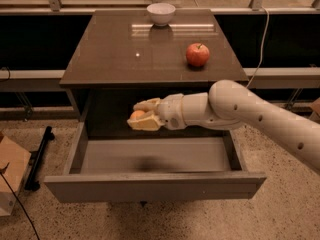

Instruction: Pick orange from top drawer and place on counter

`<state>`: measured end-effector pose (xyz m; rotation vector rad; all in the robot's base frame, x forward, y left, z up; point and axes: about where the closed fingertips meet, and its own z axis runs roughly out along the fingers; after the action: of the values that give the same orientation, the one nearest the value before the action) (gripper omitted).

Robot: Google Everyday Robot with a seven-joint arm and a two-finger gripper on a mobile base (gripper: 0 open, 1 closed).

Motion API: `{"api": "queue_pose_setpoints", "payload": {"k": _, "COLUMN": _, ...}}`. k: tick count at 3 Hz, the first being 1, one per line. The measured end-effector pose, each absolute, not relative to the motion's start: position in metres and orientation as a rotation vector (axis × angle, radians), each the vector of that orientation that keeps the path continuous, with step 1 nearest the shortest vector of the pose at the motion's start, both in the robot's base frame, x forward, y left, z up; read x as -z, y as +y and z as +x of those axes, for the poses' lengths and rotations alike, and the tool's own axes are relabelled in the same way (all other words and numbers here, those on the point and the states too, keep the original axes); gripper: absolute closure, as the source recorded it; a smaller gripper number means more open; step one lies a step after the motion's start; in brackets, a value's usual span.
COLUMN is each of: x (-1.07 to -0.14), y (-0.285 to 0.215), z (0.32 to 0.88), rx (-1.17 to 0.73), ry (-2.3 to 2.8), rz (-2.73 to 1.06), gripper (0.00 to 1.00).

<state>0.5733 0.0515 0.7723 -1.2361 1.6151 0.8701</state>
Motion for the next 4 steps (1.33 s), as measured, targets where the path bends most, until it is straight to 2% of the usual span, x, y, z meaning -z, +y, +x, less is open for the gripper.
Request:
{"api": "queue_pose_setpoints", "payload": {"k": 2, "x": -0.857, "y": 0.018, "z": 0.598, "rx": -0.697, "ry": 1.523, "rz": -1.290, "gripper": 1.00}}
{"api": "queue_pose_setpoints", "payload": {"k": 4, "x": -0.932, "y": 0.036, "z": 0.654, "rx": -0.558, "ry": 1.452, "rz": -1.369, "gripper": 1.00}}
